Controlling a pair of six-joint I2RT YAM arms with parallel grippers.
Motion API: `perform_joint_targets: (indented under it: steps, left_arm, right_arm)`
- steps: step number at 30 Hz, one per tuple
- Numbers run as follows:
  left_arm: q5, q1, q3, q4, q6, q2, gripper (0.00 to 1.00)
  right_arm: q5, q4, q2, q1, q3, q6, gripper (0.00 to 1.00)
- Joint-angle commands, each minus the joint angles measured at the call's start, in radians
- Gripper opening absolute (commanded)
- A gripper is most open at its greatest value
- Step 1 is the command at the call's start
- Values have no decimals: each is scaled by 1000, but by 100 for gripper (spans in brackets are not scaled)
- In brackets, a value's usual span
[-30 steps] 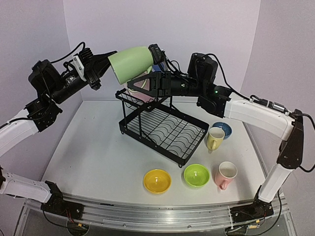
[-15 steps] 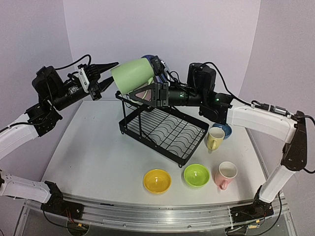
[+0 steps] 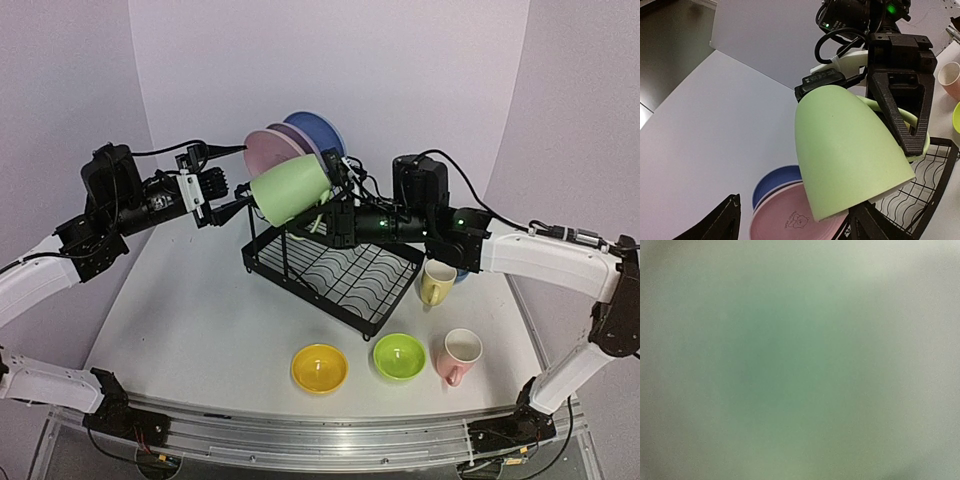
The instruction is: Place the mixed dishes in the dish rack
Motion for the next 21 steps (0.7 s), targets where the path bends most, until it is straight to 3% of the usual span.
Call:
perform_joint_targets:
  steps: [1,11,16,21]
  left_arm:
    - [-12,-6,1,-25,44,-41,77]
    - [-21,-6,14,-27,9,-44,79]
    - [-29,-6,37,-21,-24,-32,79]
    - [-36,-6,39,-23,-29,-40,79]
  right_arm:
    - [108,-94,-105,-17,-13,-100,0]
    - [389,-474,-202,-54,-49,-316,0]
    - [530,-529,-167,-118,-61,-427,0]
    - [525,-529,-86,-212,-51,-489,0]
